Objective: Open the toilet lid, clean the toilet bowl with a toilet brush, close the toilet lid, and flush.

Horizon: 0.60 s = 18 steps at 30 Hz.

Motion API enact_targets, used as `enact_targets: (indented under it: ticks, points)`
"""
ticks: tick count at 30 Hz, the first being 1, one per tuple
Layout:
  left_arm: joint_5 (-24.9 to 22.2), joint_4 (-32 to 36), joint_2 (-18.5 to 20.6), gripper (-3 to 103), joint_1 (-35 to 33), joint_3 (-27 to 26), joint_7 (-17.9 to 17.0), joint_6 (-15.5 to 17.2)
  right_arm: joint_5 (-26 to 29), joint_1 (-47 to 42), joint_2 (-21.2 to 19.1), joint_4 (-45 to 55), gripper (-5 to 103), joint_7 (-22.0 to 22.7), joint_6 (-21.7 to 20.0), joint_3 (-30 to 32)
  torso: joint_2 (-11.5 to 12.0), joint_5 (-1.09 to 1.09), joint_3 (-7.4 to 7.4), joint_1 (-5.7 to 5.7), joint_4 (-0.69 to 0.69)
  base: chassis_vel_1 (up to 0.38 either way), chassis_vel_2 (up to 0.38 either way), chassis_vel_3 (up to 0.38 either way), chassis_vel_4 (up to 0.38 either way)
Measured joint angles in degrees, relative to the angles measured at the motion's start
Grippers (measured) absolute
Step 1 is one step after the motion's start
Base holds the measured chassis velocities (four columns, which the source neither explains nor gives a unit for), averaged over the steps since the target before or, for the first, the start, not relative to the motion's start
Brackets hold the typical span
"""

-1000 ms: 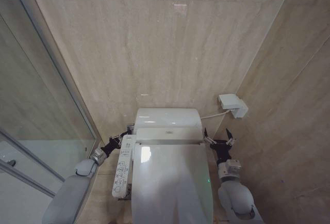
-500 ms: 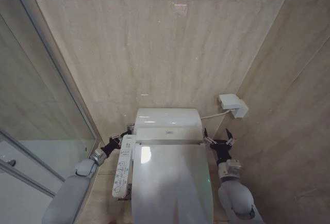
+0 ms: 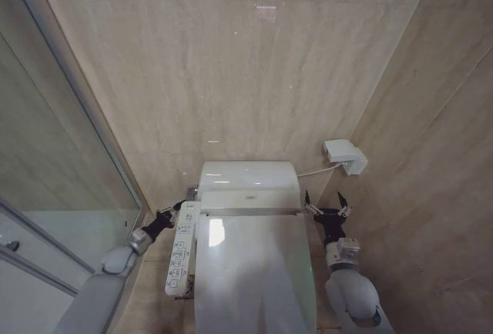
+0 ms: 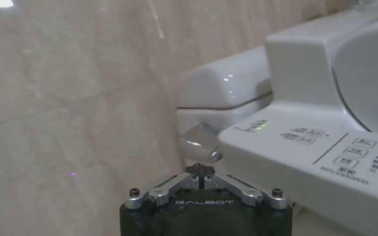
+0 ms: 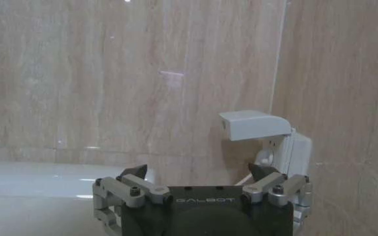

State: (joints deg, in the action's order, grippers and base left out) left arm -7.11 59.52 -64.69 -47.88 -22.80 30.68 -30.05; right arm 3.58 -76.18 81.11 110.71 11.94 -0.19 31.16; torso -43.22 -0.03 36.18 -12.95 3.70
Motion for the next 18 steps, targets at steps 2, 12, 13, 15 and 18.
enact_targets:
  ticks: [2,12,13,15,18]
  points:
    - [-0.53,0.63,0.46,0,-0.76,-0.55,-0.76,-0.01,0.0,0.0,0.0,0.0,100,0.0,0.0,0.0,0.0,0.01,0.0,0.0,-0.05,0.0,0.0,0.0,0.0]
    - [-6.29,14.67,1.99,21,-10.43,-7.88,-7.52,6.13,0.0,0.0,0.0,0.0,100,0.0,0.0,0.0,0.0,0.03,0.0,0.0,-0.02,0.0,0.0,0.0,0.0]
    - [-7.48,17.2,1.8,21,-11.93,-8.69,-8.84,7.21,0.0,0.0,0.0,0.0,100,0.0,0.0,0.0,0.0,0.04,0.0,0.0,-0.03,0.0,0.0,0.0,0.0]
    - [-9.57,22.48,1.11,21,-15.09,-10.43,-11.04,9.22,0.0,0.0,0.0,0.0,100,0.0,0.0,0.0,0.0,0.03,0.0,0.0,-0.03,0.0,0.0,0.0,0.0]
    - [-10.41,27.68,0.03,48,-18.54,-12.86,-13.45,10.6,0.0,0.0,0.0,0.0,100,0.0,0.0,-0.01,0.0,0.04,0.0,0.0,-0.02,0.0,0.0,0.0,0.0]
